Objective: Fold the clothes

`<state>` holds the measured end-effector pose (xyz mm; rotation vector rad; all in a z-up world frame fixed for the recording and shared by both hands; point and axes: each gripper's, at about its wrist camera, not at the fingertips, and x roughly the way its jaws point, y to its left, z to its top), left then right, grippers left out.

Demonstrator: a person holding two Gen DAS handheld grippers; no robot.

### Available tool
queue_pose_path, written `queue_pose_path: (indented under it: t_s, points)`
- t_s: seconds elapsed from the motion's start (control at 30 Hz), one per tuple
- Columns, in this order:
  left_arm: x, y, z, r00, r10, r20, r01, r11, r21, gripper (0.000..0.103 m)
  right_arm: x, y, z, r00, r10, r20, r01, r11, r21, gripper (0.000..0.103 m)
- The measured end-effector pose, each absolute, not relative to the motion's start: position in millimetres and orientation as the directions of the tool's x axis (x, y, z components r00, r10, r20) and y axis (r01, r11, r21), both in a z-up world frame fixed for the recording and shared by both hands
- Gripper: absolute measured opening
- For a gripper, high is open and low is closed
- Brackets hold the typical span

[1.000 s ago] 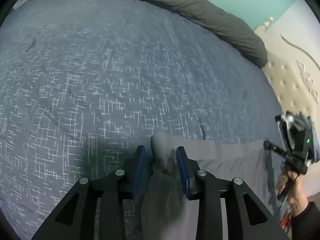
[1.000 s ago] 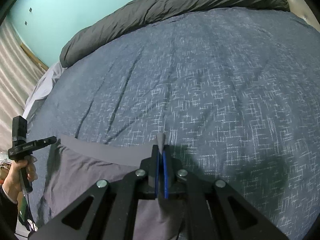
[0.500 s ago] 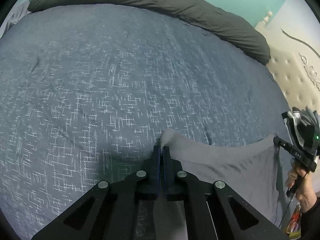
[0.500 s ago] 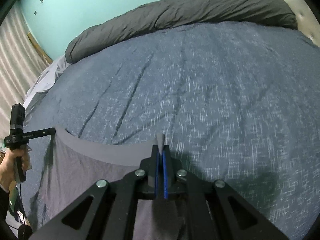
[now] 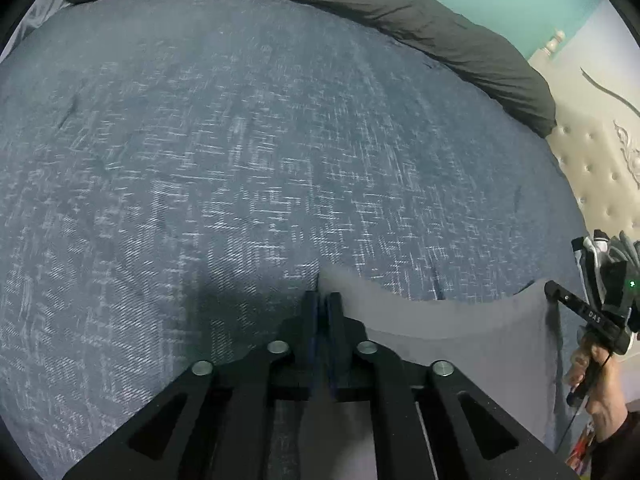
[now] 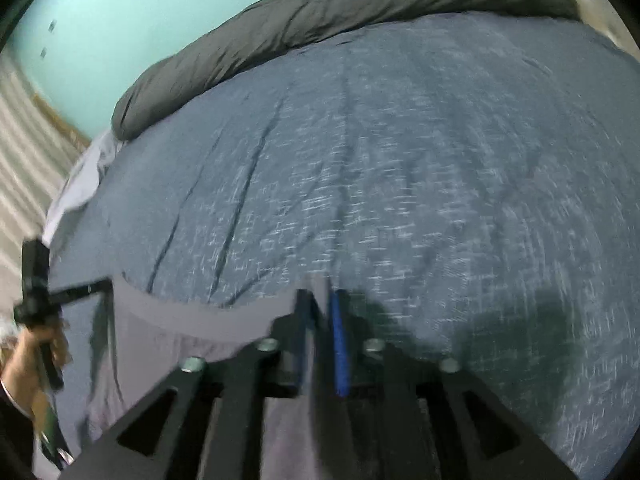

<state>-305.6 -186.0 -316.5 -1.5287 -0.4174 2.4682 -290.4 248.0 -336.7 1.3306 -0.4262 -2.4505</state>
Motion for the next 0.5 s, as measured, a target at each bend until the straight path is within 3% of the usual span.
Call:
queue_pose_path:
  t_s: [0.03, 0.07, 0.13, 0.3, 0.5]
  points:
    - [-302.5, -190.8, -313.2, -0.448, 0.322, -0.834, -0.026, -0.937, -0.347, 0.012, -287.6, 254.1, -334.3, -0.527, -0.421, -0.738, 0.127, -0.898, 0.422, 0.034]
    - [-296.6, -196.0, -309.9, -0.454, 0.326, -0.829, -0.025, -0.935, -0.354, 0.022, -282.7, 261.2, -330.8, -0.538, -0.435, -0.722, 0.121, -0.887, 0.445, 0.036]
    - [-282.0, -205.4, -304.1, -0.463, 0.341, -0.818, -0.028, -0.928, -0.371, 0.028, -269.3, 274.7, -324.3, -0.550, -0.471, -0.690, 0.117, -0.861, 0.494, 0.036]
    - [-232.2, -217.5, -294.5, -0.470, 0.373, -0.800, -0.071, -0.919, -0.387, 0.028, -217.7, 295.3, -315.7, -0.573, -0.484, -0.662, 0.092, -0.840, 0.535, 0.036]
    - [-171.4, -219.2, -296.3, -0.476, 0.398, -0.784, -0.068, -0.906, -0.418, 0.028, -158.2, 298.8, -322.6, -0.564, -0.452, -0.691, -0.008, -0.834, 0.552, 0.036]
